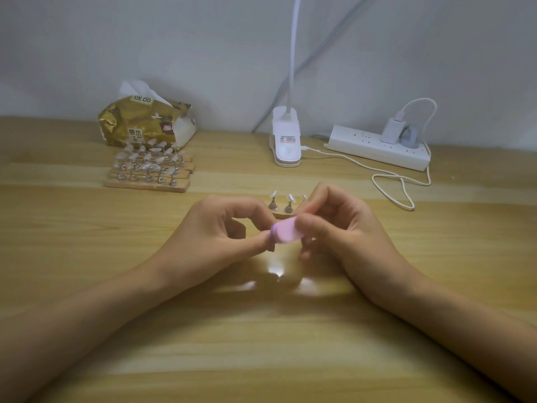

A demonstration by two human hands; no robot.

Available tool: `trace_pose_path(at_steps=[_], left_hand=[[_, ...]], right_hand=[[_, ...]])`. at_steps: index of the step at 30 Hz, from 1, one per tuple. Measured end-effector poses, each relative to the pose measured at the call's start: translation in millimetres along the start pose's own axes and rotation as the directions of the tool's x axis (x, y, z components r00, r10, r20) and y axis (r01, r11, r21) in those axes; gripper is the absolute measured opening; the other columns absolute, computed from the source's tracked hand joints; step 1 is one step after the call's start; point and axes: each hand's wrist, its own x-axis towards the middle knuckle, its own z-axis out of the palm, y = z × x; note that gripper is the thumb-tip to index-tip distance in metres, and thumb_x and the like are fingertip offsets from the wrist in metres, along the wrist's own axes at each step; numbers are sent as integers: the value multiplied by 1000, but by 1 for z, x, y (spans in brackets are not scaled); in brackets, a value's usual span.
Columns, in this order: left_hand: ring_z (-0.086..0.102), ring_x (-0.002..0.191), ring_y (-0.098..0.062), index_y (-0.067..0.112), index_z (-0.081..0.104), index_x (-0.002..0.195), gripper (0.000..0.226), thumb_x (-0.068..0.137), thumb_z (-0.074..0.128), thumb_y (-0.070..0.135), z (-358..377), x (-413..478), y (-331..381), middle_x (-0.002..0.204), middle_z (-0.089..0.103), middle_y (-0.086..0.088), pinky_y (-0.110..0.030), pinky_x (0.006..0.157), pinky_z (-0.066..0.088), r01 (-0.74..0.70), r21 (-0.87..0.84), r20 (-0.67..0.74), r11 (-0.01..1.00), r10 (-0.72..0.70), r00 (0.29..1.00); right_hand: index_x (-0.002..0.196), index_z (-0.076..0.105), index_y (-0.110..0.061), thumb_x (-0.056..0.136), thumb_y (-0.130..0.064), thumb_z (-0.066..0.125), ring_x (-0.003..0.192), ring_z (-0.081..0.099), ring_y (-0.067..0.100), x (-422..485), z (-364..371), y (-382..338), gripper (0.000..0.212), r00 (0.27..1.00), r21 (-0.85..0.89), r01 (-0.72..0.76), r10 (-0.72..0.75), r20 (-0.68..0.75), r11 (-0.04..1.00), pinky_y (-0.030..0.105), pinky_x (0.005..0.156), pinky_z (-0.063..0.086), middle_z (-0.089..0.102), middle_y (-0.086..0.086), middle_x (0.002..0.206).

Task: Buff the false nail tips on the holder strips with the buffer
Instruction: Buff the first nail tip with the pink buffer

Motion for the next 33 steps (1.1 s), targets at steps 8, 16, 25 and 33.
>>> trace_pose_path(at_steps=[8,16,25,33], left_hand=[[35,38,-7,19,70,75,15,77,75,33,-1,1,-2,55,62,10,-17,40,27,27,-20,-21,999,-27,999],[41,37,-5,20,70,75,9,79,71,28,0,3,-1,68,71,2,-14,39,32,64,-67,17,996,-63,998],[40,37,-6,22,71,77,12,78,79,31,-1,3,0,61,68,5,-14,40,32,87,-82,27,993,-85,996],[40,38,-6,18,71,77,13,78,79,28,-1,4,0,65,69,2,-13,39,31,92,-95,47,991,-88,995]], right_hand=[[75,57,-14,80,-11,76,60,57,13,0,1,-1,21,1000,-4,-18,18,5,1000,22,54,52,66,13,80],[70,61,-23,79,-14,79,60,55,10,-1,0,-3,23,999,-7,-20,20,-33,1000,21,49,50,65,13,81],[73,60,-19,78,-11,81,62,56,9,0,0,0,22,1000,-24,-16,16,-15,1000,21,49,51,65,3,75],[77,60,-16,79,-12,77,65,59,10,1,0,1,18,999,-41,6,-4,42,999,23,51,53,67,1,76]])
